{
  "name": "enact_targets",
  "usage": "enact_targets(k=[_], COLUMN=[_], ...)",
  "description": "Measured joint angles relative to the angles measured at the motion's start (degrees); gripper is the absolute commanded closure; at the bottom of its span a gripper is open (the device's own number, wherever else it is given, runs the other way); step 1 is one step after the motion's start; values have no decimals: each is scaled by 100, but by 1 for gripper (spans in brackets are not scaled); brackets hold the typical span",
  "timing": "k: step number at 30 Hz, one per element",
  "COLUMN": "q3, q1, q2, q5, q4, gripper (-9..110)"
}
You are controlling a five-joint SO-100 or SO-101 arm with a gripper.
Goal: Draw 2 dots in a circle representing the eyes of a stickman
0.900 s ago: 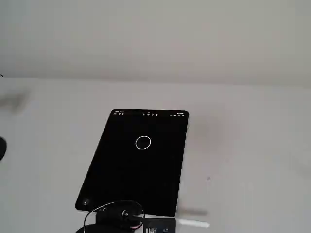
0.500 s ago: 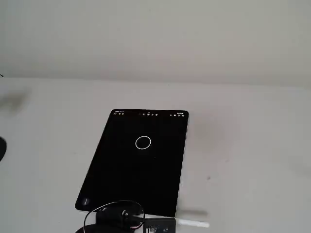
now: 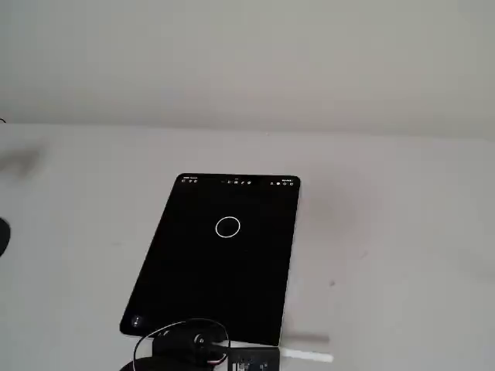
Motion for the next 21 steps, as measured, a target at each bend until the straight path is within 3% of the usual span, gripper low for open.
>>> enact_targets(k=[13,21], q3=[70,501], q1=[-9,-519], q2=[9,0], q5=[-193,-2575], q4=[-334,-2276], gripper=[101,101])
